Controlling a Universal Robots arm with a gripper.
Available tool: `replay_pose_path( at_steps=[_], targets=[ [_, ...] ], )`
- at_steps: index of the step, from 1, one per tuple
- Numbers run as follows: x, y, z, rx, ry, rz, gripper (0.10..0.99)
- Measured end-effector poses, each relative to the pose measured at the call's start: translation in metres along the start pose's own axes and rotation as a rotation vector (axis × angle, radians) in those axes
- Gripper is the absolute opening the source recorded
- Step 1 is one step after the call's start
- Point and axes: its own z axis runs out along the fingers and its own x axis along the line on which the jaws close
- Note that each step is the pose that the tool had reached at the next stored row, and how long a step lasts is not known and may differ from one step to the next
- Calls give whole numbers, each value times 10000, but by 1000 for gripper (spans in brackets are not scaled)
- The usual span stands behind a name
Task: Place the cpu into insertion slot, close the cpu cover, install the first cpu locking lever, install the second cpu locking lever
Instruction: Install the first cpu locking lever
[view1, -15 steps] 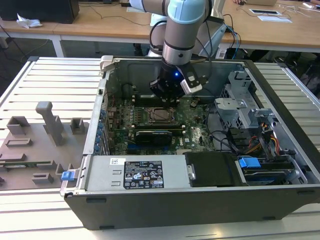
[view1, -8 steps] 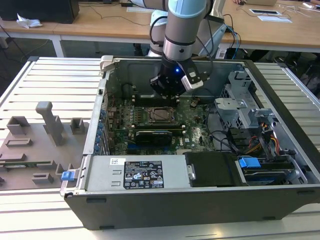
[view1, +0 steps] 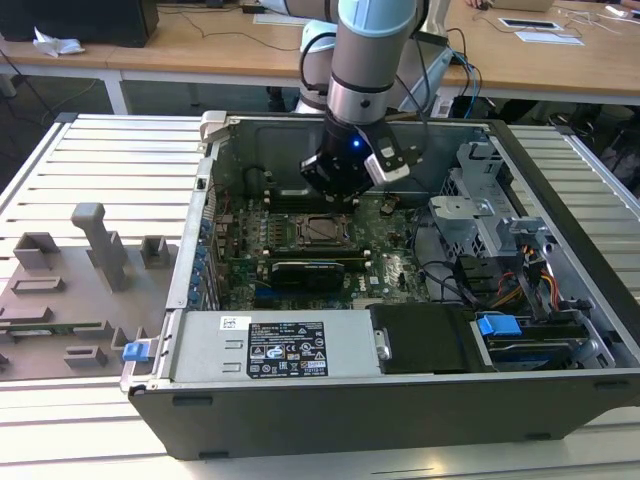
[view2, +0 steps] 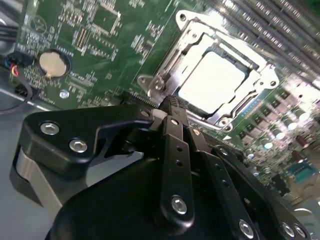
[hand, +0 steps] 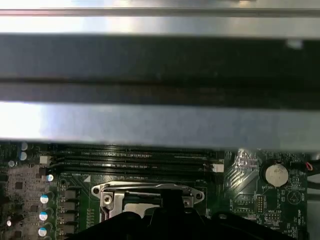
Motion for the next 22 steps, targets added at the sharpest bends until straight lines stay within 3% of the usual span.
replay_pose_path(
  at_steps=[6, 14, 19, 22],
  targets=[
    [4, -165, -9, -1, -1, 0, 110],
    [11, -480, -26, -1, -1, 0, 110],
    [14, -569, -47, 2, 0, 1, 110],
    [19, -551, -200, 1, 0, -1, 110]
  ],
)
